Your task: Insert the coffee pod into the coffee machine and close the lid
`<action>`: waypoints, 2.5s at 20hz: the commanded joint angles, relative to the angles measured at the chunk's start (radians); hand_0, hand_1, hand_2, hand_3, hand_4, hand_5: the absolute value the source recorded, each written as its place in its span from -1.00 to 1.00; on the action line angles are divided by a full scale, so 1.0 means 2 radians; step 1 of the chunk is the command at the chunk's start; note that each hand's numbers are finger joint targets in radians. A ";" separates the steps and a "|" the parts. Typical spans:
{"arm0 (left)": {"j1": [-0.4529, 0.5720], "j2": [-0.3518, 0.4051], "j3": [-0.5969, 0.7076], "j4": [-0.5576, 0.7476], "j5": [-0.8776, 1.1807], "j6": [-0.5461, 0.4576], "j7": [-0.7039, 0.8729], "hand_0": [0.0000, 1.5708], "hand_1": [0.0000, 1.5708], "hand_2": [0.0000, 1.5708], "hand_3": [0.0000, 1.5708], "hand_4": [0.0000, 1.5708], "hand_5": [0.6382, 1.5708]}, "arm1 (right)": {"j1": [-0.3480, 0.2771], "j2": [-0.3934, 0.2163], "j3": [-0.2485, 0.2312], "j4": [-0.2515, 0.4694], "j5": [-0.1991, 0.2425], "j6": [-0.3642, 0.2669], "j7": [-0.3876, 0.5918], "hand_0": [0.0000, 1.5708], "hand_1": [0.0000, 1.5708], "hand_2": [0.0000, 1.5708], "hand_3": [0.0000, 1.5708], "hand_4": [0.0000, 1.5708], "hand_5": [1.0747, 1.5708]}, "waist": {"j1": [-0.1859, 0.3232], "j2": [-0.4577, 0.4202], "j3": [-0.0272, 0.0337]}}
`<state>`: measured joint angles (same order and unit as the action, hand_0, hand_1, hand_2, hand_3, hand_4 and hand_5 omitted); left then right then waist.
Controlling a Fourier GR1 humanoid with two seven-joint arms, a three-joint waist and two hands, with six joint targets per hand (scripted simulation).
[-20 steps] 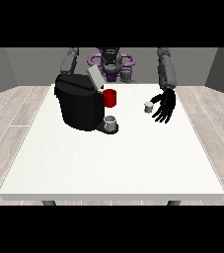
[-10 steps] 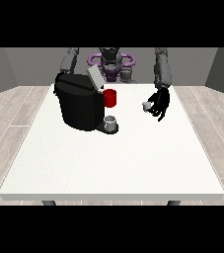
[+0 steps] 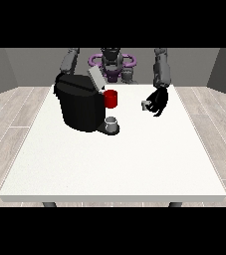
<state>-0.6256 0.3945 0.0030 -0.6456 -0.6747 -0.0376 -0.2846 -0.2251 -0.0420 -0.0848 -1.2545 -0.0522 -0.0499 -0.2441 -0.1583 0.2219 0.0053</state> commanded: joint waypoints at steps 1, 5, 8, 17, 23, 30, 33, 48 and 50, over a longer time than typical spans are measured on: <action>-0.009 -0.027 -0.007 -0.013 0.003 -0.008 -0.020 0.88 0.88 0.87 0.76 -0.11 1.00 | -0.022 -0.028 -0.035 0.034 -0.017 0.010 -0.008 -1.00 -1.00 -1.00 -1.00 -0.62 1.00 | 0.016 -0.006 -0.0026; -0.009 -0.036 0.006 0.010 0.007 -0.006 -0.026 0.75 0.75 0.76 0.69 -0.16 1.00 | -0.005 -0.007 -0.004 0.019 -0.002 0.000 0.012 -1.00 -1.00 -1.00 -1.00 -0.67 1.00 | 0.011 -0.029 -0.0028; -0.024 -0.037 0.010 -0.006 0.019 -0.043 -0.006 0.82 0.82 0.81 0.65 -0.25 1.00 | -0.005 -0.023 -0.017 0.051 -0.012 0.018 0.010 -1.00 -1.00 -1.00 -1.00 -0.63 1.00 | 0.024 -0.048 -0.0026; -0.060 -0.048 0.020 -0.037 0.035 -0.088 0.023 0.74 0.74 0.76 0.69 -0.28 1.00 | -0.001 -0.021 -0.021 0.080 -0.005 0.007 -0.011 -1.00 -1.00 -1.00 -1.00 -0.68 1.00 | 0.038 -0.087 -0.0025; -0.061 -0.063 0.037 -0.043 0.039 -0.063 0.051 0.52 0.52 0.59 0.65 -0.27 1.00 | 0.022 -0.038 -0.012 0.068 -0.003 0.044 -0.039 -1.00 -1.00 -1.00 -1.00 -0.60 1.00 | 0.014 -0.073 -0.0026; -0.079 -0.087 0.009 -0.091 0.031 -0.112 0.101 0.86 0.86 0.85 0.79 -0.20 1.00 | 0.032 -0.029 -0.030 0.102 -0.019 0.036 -0.049 -1.00 -1.00 -1.00 -1.00 -0.76 1.00 | 0.026 -0.100 -0.0025; -0.113 -0.102 0.031 -0.096 0.053 -0.111 0.130 0.74 0.74 0.80 0.73 -0.16 1.00 | 0.006 -0.042 -0.032 0.099 -0.018 0.036 -0.026 -1.00 -1.00 -1.00 -1.00 -0.72 1.00 | 0.020 -0.094 -0.0026; -0.234 -0.033 0.097 -0.073 0.076 -0.098 0.157 0.83 0.83 0.85 0.69 -0.21 1.00 | -0.037 -0.041 -0.012 0.117 -0.013 0.093 -0.119 -1.00 -1.00 -1.00 -1.00 -0.77 1.00 | -0.024 0.030 -0.0024; -0.233 -0.033 0.100 -0.057 0.081 -0.104 0.155 0.78 0.78 0.85 0.75 -0.21 1.00 | -0.049 -0.037 -0.008 0.106 -0.020 0.091 -0.076 -1.00 -1.00 -1.00 -1.00 -0.62 1.00 | -0.030 0.015 -0.0026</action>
<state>-1.0416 0.2960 0.1757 -0.7899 -0.5275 -0.2382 0.0178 -0.2971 -0.1306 -0.1153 -1.0390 -0.0942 0.1305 -0.4070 -0.1975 0.2274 0.0003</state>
